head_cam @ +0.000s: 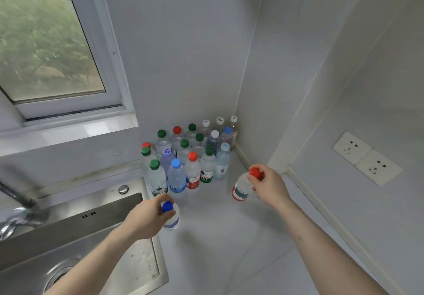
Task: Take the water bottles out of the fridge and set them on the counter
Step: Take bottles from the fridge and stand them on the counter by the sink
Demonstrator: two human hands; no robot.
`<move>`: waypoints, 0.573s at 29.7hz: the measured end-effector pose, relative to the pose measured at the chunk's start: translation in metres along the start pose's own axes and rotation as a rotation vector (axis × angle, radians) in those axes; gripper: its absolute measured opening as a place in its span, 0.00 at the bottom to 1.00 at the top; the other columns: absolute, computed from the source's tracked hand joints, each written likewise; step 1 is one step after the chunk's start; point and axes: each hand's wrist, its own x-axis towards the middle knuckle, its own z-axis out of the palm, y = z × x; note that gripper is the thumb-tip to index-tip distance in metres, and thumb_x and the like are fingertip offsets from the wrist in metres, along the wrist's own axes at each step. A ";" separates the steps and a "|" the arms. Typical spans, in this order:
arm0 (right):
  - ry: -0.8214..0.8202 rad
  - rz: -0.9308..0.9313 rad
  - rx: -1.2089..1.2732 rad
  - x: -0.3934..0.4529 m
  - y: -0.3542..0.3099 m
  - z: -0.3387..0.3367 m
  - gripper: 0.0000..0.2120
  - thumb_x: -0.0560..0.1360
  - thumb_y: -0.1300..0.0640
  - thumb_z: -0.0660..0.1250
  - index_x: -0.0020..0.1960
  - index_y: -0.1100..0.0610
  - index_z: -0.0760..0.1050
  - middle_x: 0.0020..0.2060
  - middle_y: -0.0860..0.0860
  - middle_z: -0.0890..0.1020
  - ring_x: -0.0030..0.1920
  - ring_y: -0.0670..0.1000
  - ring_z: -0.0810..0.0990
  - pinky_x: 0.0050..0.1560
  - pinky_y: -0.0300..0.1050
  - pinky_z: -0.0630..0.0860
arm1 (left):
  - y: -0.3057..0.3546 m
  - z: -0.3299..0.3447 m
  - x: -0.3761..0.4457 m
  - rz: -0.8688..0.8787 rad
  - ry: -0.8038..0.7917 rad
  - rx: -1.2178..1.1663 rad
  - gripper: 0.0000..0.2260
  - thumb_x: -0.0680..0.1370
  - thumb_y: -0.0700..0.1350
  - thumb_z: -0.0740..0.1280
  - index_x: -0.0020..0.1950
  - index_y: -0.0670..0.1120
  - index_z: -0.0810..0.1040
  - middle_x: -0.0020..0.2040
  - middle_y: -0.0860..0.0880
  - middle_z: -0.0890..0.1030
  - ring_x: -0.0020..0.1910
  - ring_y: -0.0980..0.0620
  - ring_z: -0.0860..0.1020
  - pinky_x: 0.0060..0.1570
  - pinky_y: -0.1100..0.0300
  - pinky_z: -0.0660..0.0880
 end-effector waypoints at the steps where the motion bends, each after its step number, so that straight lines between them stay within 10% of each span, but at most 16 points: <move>1: -0.005 0.003 -0.011 0.017 -0.003 0.009 0.08 0.77 0.48 0.71 0.56 0.42 0.78 0.50 0.48 0.85 0.47 0.54 0.86 0.53 0.56 0.82 | -0.008 -0.002 0.011 -0.016 -0.002 -0.004 0.08 0.80 0.59 0.67 0.57 0.61 0.73 0.40 0.55 0.82 0.39 0.51 0.79 0.40 0.55 0.76; 17: 0.028 0.082 -0.076 0.138 -0.026 0.051 0.09 0.79 0.52 0.69 0.59 0.47 0.78 0.54 0.54 0.84 0.48 0.61 0.85 0.54 0.55 0.81 | -0.034 -0.001 0.075 -0.022 -0.037 0.050 0.09 0.81 0.57 0.65 0.60 0.60 0.72 0.49 0.54 0.82 0.44 0.53 0.80 0.45 0.56 0.80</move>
